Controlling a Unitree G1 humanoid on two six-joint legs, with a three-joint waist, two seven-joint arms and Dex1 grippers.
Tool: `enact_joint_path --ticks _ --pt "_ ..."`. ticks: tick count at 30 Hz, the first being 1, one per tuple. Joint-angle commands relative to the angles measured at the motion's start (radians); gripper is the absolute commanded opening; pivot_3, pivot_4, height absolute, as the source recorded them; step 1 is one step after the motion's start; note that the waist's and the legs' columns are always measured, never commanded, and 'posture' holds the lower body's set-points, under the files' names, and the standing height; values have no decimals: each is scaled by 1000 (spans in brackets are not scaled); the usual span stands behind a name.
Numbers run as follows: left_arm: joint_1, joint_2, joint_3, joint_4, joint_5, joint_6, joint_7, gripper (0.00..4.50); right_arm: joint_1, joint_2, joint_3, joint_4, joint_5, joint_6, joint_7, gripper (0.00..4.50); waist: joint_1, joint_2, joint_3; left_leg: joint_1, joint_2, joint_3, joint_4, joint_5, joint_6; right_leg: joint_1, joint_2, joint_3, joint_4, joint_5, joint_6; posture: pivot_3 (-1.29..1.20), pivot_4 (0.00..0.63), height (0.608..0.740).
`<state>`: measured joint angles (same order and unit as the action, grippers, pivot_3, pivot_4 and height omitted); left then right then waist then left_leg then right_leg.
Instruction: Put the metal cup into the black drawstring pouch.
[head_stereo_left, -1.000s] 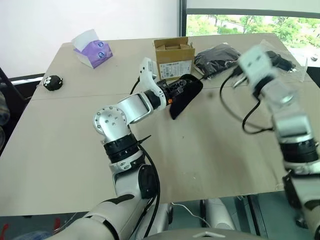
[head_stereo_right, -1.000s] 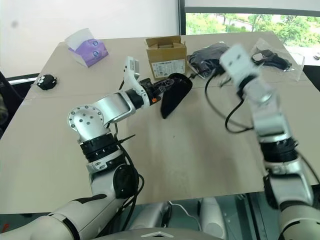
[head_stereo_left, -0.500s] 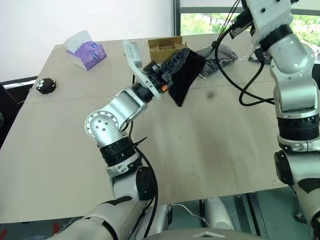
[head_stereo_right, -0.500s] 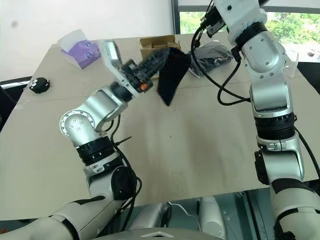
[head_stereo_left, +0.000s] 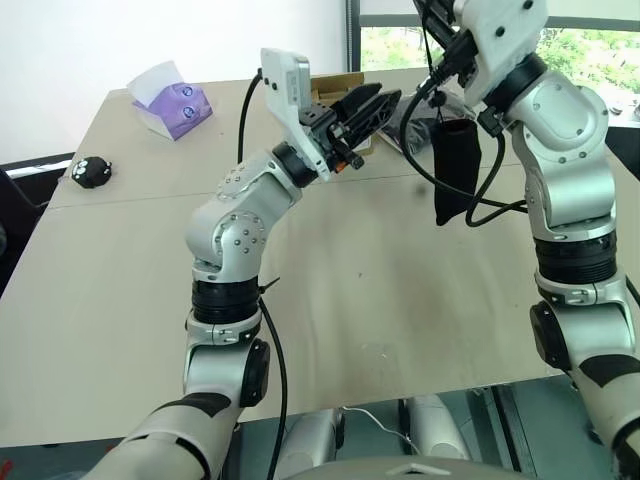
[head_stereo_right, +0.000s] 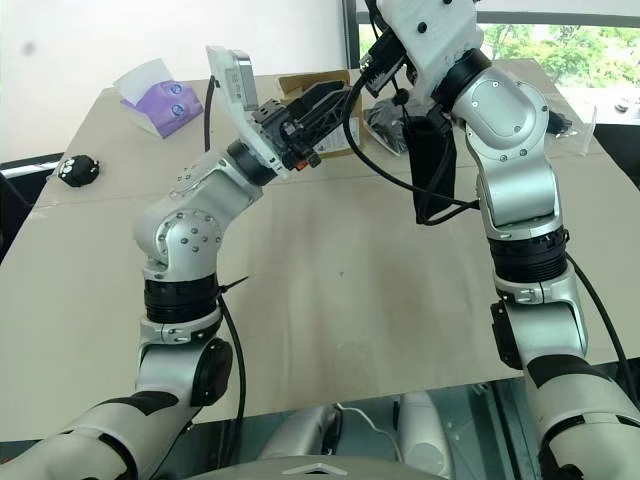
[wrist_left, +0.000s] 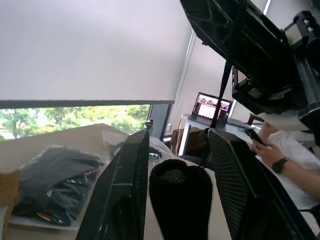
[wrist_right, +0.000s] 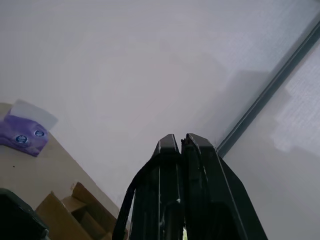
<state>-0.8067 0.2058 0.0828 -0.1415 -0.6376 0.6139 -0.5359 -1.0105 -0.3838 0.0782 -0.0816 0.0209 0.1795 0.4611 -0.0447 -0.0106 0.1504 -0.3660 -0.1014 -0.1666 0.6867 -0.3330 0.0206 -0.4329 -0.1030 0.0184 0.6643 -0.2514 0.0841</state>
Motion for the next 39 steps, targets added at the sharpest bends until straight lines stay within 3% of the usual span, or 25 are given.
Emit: enact_joint_path --ticks 1,14,18,23,39 --pt "7 13 -29 5 40 -65 -38 1905 -41 7 -13 -64 19 5 8 0 0 0 0 0 0 0 0 0 0 0 0 0 0 0 0 0 150 740" --pt "46 -13 -39 -27 -3 -70 -85 1905 -29 28 4 -86 11 34 23 0 0 0 0 0 0 -1 0 0 0 0 0 -1 1 0 0 0 150 740" --pt "86 26 -42 -58 -36 -36 -132 1905 -25 23 3 -98 9 44 21 0 -1 0 0 0 0 -1 0 0 0 0 0 0 1 0 0 0 150 740" --pt "101 38 -51 -57 2 -80 -125 4031 -18 17 0 -125 9 65 21 0 1 0 0 0 0 -1 1 0 0 0 0 -1 1 0 0 0 150 740" --pt "38 -3 -15 -24 14 -170 -111 4031 -4 7 -4 -185 39 116 46 0 0 0 0 0 0 -1 1 0 0 0 0 -1 1 0 0 0 150 740"
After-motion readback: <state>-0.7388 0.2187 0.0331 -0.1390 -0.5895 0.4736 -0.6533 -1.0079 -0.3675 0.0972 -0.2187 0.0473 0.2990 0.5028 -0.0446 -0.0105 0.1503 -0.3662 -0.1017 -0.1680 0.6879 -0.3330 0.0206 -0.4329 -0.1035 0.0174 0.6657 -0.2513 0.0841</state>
